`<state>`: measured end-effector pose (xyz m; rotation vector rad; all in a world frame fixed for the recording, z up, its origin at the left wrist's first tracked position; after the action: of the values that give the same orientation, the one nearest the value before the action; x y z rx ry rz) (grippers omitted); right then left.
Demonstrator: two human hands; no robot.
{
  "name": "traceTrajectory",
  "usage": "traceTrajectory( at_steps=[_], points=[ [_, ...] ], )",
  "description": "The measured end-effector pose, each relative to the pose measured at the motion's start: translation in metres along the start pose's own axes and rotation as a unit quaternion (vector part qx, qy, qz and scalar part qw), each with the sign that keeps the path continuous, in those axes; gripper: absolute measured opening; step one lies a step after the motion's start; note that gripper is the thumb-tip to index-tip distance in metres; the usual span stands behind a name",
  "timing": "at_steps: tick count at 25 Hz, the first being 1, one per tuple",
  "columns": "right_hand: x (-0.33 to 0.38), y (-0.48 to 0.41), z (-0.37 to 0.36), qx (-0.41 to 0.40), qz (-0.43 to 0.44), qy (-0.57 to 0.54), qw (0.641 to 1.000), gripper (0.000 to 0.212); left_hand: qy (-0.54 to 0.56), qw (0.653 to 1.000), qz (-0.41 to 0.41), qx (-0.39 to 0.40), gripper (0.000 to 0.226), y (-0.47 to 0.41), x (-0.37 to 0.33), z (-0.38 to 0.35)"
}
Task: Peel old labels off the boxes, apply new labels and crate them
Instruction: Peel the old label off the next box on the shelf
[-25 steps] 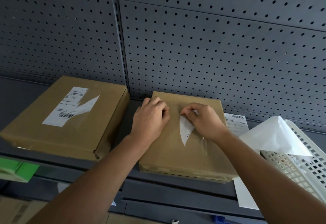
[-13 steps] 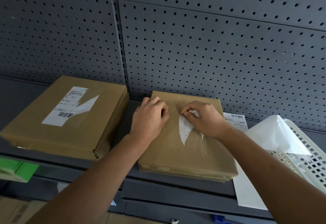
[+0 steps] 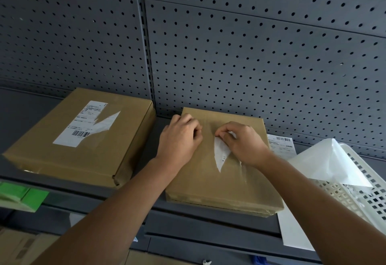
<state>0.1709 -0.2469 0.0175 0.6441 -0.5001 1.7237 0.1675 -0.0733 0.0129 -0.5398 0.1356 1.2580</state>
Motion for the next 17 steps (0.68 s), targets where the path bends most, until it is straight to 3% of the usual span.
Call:
traceTrajectory(
  at_steps=[17],
  points=[
    [0.0026, 0.0004, -0.0048, 0.026, -0.014, 0.024, 0.999, 0.022, -0.001, 1.000, 0.005, 0.006, 0.014, 0.0009, -0.0001, -0.0011]
  ],
)
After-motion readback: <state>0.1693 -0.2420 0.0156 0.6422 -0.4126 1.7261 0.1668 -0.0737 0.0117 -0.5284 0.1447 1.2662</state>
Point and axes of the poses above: each hand's wrist, its own y-axis away from the middle knuckle, its own z-axis out of the back of the hand, x = y × z, the point moved 8 cm from there along -y, towards the middle knuckle, and after that the axes turned 6 degrees about x, right-handed, at the moved point
